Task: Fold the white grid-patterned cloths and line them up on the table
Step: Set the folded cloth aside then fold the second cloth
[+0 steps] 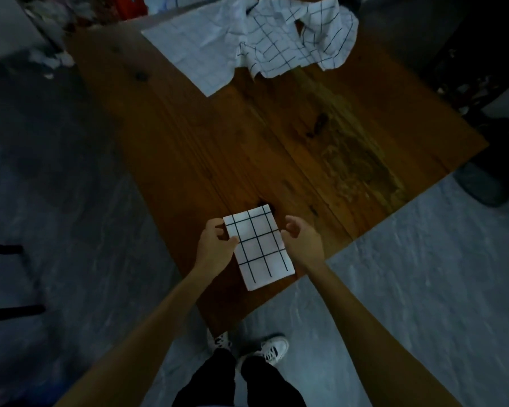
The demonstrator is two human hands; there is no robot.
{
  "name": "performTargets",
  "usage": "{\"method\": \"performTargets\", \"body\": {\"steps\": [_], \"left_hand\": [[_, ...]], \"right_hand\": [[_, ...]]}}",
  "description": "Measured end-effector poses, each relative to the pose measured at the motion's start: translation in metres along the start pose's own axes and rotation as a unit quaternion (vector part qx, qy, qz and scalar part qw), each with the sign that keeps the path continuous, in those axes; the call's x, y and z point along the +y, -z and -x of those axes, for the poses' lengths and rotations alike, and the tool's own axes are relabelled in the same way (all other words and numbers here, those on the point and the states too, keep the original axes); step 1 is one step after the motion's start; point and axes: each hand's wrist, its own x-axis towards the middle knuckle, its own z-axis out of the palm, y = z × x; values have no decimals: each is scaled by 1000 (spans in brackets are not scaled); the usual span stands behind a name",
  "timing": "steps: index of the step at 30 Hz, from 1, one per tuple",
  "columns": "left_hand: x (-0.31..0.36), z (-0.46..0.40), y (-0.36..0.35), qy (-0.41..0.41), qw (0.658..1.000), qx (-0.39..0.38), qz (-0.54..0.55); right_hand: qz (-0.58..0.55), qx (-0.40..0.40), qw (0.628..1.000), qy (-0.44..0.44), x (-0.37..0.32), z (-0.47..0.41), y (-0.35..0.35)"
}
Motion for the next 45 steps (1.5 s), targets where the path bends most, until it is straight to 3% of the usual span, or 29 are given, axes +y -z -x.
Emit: {"method": "performTargets", "body": {"steps": [4,8,14,22,28,35,40,45], "left_hand": [[23,8,25,-62,997,-40,-33],[65,28,63,-129,988,-25,-87],[123,96,124,-244,948,69,-191],[141,166,198,-243,887,241,-311],[119,167,262,-232,866,299,-326],[92,119,361,-239,867,297,-322],[83,81,444,-242,876,250,-334],[90,31,511,-266,852,240,-383]], "right_hand": [[-31,22,998,47,-31,15,15],[-36,35,993,108,-83,29,38],[20,34,961,275,-161,56,75],[99,31,887,450,-236,92,70],[154,-14,862,482,-284,110,24],[204,-24,847,490,-370,103,-52],[202,-12,870,449,-429,88,-118],[206,28,880,427,-469,59,-161]]}}
